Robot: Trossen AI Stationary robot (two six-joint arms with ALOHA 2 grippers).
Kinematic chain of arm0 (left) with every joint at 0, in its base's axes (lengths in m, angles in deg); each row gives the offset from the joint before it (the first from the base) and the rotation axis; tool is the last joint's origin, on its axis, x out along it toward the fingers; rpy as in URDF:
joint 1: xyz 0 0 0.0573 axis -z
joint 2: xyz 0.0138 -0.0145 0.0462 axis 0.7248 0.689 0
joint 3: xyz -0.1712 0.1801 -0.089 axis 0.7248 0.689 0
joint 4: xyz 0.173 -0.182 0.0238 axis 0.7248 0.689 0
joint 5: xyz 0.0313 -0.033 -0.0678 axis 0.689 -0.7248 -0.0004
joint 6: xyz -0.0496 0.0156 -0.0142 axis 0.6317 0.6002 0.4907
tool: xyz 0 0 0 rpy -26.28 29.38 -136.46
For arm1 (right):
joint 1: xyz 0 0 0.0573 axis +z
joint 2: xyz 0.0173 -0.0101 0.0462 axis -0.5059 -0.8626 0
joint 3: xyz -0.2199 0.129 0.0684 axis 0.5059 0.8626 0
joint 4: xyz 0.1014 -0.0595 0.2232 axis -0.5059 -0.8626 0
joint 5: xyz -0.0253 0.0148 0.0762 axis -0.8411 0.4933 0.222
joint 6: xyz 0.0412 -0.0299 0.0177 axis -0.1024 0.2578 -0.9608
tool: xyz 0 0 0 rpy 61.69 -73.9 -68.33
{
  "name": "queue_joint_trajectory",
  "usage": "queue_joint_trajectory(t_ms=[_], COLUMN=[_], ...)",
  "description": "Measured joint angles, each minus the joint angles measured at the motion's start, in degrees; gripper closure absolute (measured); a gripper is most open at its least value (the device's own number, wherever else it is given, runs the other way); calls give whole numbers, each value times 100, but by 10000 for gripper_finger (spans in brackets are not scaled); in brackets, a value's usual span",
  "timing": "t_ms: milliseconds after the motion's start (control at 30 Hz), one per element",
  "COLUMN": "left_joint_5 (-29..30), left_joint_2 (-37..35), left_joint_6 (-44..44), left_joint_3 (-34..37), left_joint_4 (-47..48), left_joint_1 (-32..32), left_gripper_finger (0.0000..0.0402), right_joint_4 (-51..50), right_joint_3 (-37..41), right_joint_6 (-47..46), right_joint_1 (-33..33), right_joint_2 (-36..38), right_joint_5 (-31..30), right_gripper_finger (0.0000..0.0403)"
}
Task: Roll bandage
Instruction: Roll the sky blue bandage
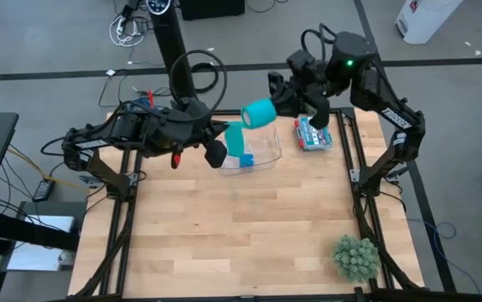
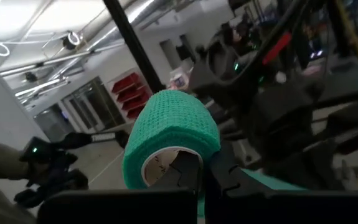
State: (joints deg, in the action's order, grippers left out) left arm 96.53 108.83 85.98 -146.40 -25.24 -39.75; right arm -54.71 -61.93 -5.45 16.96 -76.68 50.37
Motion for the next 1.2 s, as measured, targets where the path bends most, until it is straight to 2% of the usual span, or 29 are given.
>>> queue_joint_trajectory(t_ms=[233,367,567,800,1067,1200], left_joint_5=[132,-233,-275,-584,-712,-711], left_joint_2=[0,0,-33,-210,-433,-415], left_joint_6=[-115,-379,-407,-478,-1041,-1141], left_joint_3=[0,0,0,0,-9,-4], left_joint_4=[-374,-704,-732,-741,-1052,-822], left_joint_1=[-14,-13,2,5,121,241], left_gripper_finger=[401,391,336,276,269,269], right_joint_4=[-590,-707,-766,-1083,-1227,-1231], right_joint_3=[2,2,2,19,561,981], right_joint_6=[94,191,-50,-568,-764,-805], right_joint_1=[191,219,219,237,215,121], right_joint_2=[0,0,0,0,4,-7], right_joint_5=[-34,-232,-281,-338,-75,125], right_gripper_finger=[403,403,403,403,403,403])
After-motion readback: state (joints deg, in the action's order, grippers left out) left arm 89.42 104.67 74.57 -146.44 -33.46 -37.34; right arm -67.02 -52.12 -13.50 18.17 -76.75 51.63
